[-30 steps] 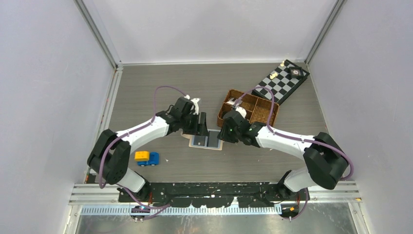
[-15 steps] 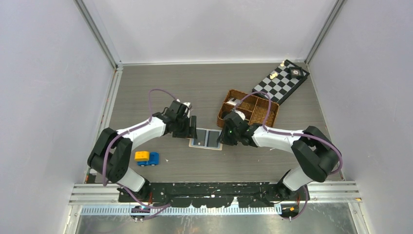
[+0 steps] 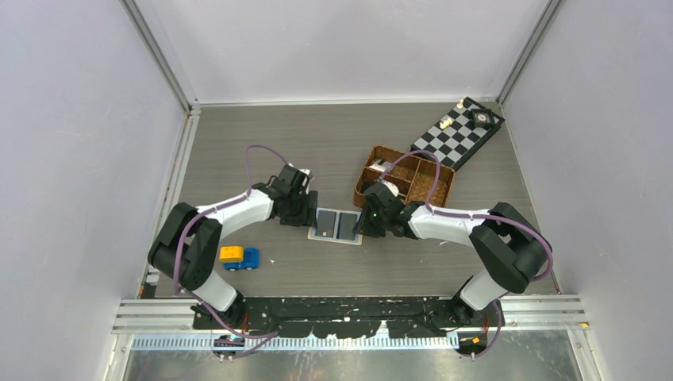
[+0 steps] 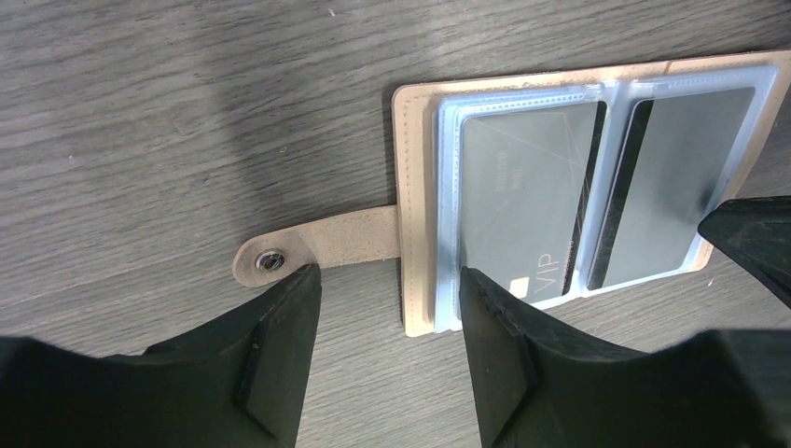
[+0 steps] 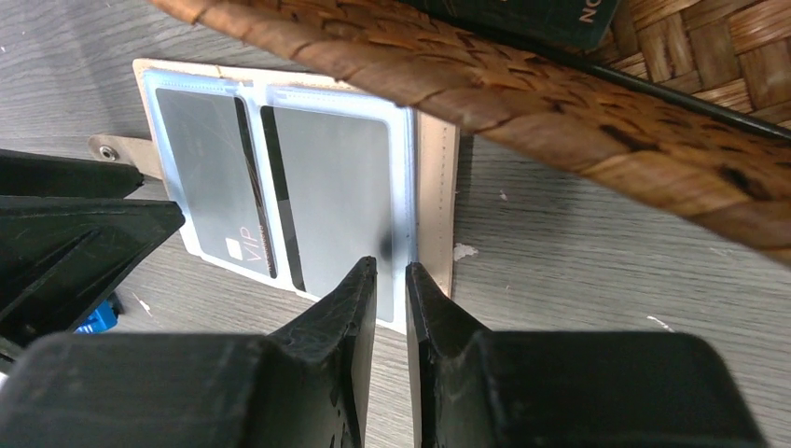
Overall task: Put the credit cards into the card holder
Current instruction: Turn over the card slot in the card holder.
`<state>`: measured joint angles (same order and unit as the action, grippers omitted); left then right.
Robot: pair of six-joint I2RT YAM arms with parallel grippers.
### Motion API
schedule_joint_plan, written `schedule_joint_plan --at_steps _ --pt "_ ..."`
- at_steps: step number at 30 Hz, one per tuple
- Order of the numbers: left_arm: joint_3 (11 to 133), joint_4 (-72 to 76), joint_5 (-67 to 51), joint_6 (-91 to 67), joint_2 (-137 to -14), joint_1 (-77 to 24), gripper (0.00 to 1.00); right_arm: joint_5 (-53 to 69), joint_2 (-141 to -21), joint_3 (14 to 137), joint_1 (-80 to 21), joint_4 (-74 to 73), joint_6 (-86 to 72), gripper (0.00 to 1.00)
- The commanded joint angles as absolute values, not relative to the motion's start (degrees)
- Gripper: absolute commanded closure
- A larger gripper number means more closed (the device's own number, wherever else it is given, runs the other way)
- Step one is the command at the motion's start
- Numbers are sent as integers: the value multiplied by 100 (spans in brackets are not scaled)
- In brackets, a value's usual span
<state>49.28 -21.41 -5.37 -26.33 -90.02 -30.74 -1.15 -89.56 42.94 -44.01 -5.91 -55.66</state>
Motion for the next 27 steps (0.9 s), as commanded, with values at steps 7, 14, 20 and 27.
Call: schedule_joint_plan --at_steps 7,14,20,27 --pt "4915 -2092 -465 -2555 -9176 -3076 43 -378 -8814 4347 -4378 -696 -5543 76" --pt "4879 -2019 -598 -2558 -9197 -3076 47 -146 -8860 4316 -4379 -395 -5556 81" --pt "4825 -1930 -754 -2587 -9193 -3072 56 -80 -8650 4331 -4379 -291 -5540 86" --pt "4748 -1824 -907 -2670 -9129 -3076 61 -80 -8493 4455 -4444 -302 -5406 87"
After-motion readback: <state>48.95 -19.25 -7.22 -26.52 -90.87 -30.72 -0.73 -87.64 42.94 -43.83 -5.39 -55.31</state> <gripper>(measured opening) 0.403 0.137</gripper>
